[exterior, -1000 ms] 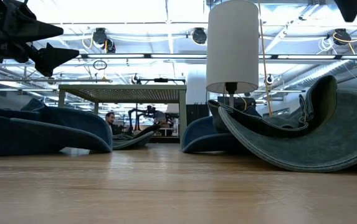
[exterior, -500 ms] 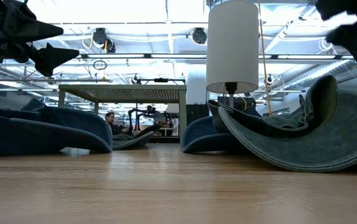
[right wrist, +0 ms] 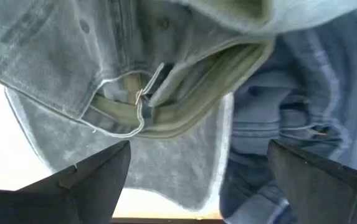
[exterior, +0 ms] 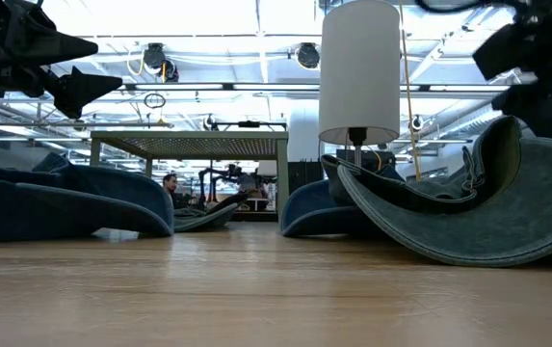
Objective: Pick & Place hat
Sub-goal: Put the right gray cap on the shelf
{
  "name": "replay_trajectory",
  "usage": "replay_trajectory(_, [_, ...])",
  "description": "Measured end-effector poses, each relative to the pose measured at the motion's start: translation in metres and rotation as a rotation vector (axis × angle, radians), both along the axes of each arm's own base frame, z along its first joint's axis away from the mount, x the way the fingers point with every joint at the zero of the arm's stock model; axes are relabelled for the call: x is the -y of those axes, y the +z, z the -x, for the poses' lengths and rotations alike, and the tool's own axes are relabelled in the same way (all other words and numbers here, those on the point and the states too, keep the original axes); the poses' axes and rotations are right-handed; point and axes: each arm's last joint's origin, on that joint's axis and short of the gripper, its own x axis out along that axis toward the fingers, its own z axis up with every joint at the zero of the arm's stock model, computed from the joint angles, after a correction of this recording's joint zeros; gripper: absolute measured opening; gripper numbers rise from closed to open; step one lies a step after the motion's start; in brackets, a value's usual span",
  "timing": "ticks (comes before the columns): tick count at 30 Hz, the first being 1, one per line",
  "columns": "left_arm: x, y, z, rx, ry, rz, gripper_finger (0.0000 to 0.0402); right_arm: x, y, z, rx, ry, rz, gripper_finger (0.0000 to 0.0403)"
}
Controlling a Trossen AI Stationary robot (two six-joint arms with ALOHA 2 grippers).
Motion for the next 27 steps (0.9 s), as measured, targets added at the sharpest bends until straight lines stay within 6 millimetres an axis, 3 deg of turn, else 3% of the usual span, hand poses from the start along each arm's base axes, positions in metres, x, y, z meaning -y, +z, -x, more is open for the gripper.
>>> replay_trajectory(6, [0.000, 0.000, 0.000, 0.000, 0.000, 0.000, 0.0335, 0.006, -0.015, 0.002, -0.019, -0.012, -0.016, 0.0356])
replay_trajectory(13, [0.000, 0.000, 0.000, 0.000, 0.000, 0.000, 0.0335, 0.009, -0.031, 0.006, -0.043, 0.007, -0.084, 0.0306])
replay_trajectory(19, [0.000, 0.000, 0.000, 0.000, 0.000, 0.000, 0.0335, 0.010, -0.034, 0.008, -0.054, 0.013, -0.083, 0.0248])
replay_trajectory(27, [0.000, 0.000, 0.000, 0.000, 0.000, 0.000, 0.0335, 0.009, -0.034, 0.005, -0.017, 0.067, -0.093, 0.0139])
